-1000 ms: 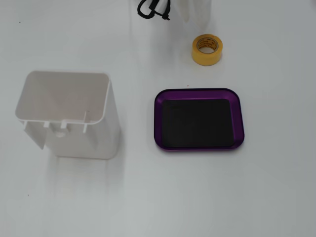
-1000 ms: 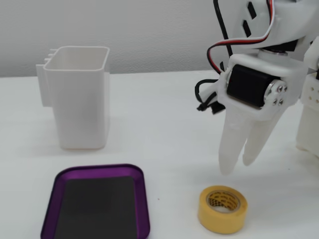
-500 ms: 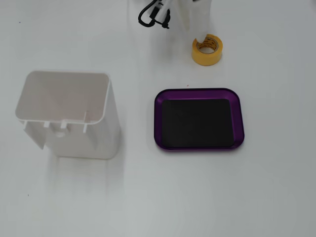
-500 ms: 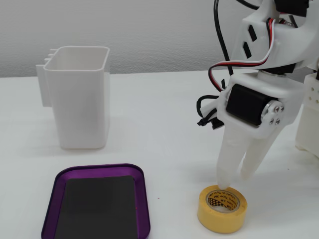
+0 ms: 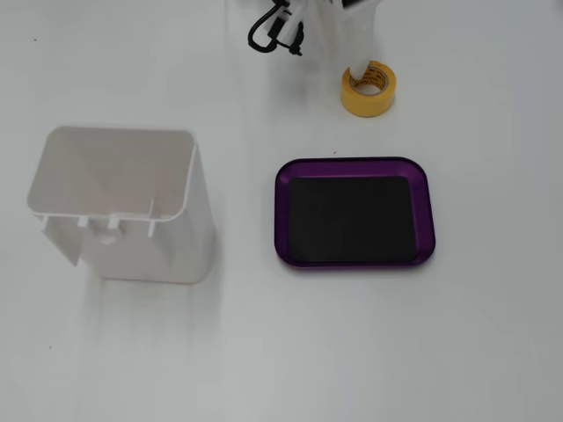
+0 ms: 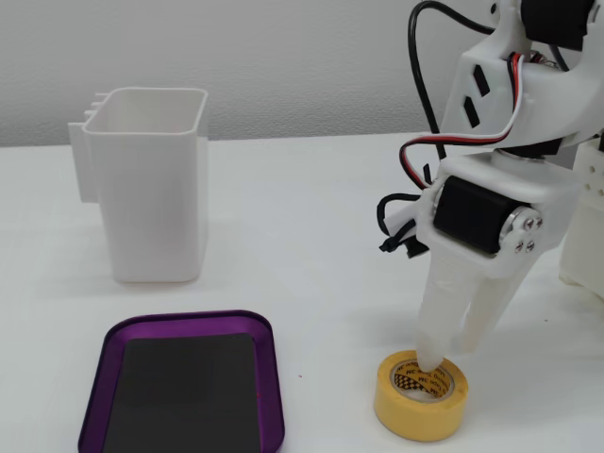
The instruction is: Pick up the yellow tape and place it in the box.
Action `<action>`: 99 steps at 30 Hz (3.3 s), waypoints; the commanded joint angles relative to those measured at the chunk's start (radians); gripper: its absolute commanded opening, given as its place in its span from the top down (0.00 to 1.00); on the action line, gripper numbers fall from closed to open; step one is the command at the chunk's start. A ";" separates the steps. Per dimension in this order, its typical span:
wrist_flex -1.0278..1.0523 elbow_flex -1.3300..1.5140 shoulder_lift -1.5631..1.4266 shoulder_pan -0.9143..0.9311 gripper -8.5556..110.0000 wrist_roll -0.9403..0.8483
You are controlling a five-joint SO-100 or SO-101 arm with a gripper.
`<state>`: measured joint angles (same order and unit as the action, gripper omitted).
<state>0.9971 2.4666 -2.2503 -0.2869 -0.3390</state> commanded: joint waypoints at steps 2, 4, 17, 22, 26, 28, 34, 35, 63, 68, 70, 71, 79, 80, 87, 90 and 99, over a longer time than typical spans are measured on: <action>-0.011 -0.006 0.002 0.005 0.81 0.008; -0.011 -0.006 0.003 0.005 0.81 0.008; -0.103 -0.020 0.278 -0.003 0.82 0.037; -0.101 -0.025 0.304 -0.012 0.94 0.040; -0.078 -0.081 0.241 0.000 0.93 0.044; -0.046 -0.121 0.166 0.000 0.93 0.044; -0.107 -0.238 -0.057 0.077 0.93 0.087; -0.147 -0.247 -0.072 0.117 0.93 0.095; -0.345 -0.632 0.670 0.204 0.83 0.210; -0.166 -0.729 0.629 0.209 0.81 0.209; -0.086 -0.782 0.578 0.216 0.81 0.209; -0.043 -0.811 0.543 0.216 0.81 0.209; 0.252 -0.910 0.075 0.218 0.81 0.222; 0.291 -0.887 0.008 0.219 0.81 0.222; 0.385 -0.491 -0.449 0.222 0.81 0.222; 0.376 -0.253 -0.637 0.253 0.81 0.224; 0.190 0.313 -1.135 0.446 0.81 0.218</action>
<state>1.2180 2.6569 -3.2536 0.1212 -0.1135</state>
